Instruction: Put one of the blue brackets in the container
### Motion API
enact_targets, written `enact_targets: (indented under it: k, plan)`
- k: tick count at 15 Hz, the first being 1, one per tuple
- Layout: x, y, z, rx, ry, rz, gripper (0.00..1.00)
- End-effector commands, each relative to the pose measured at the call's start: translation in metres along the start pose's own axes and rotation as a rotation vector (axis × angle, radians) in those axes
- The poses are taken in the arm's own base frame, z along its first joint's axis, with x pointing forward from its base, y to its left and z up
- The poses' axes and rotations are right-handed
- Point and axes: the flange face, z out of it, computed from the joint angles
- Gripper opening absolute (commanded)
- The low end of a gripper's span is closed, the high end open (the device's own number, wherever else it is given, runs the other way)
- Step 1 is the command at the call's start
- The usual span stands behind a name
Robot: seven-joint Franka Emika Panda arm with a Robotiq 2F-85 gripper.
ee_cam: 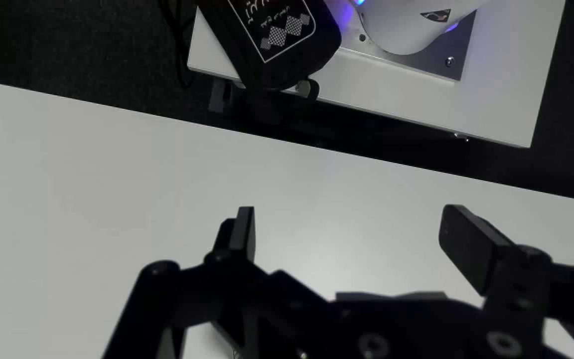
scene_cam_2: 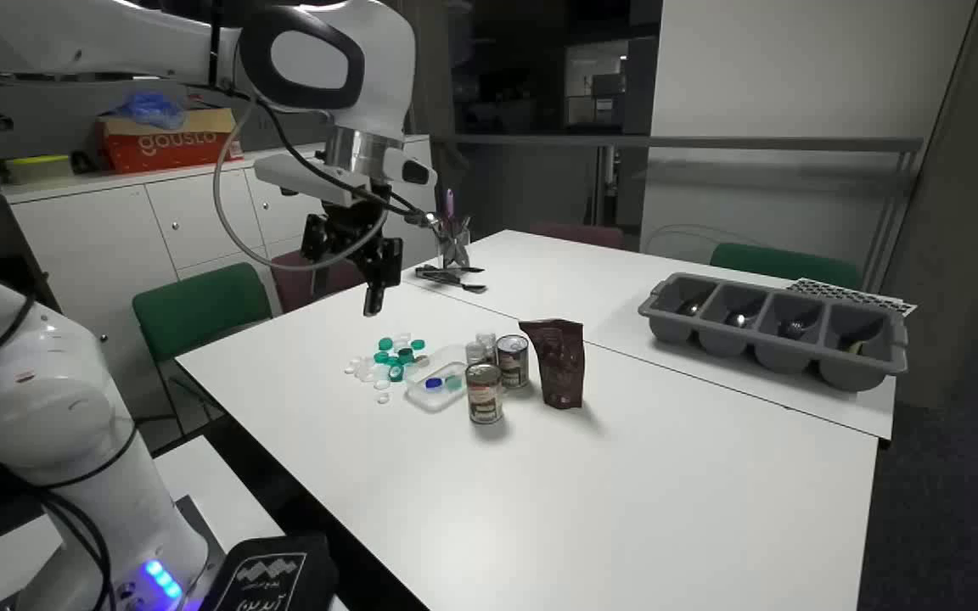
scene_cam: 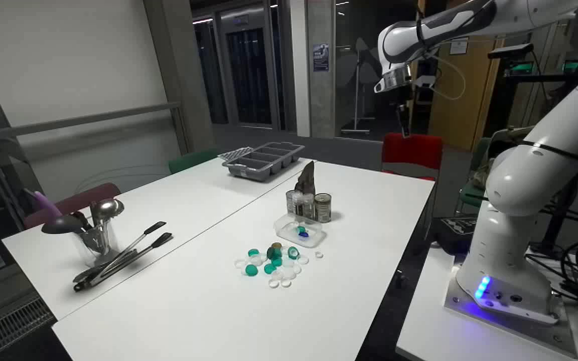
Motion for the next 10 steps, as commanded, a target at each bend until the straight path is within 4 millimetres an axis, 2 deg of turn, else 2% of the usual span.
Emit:
enact_targets:
  k: [1,4,6,10]
  plan:
    - [0.000,0.000,0.000,0.000,-0.001,0.000,1.00]
    - [0.000,0.000,0.000,0.000,0.000,0.000,1.00]
    - [0.011,0.000,-0.005,-0.012,-0.006,-0.002,1.00]
    - [0.059,-0.018,-0.017,-0.068,-0.027,-0.040,1.00]
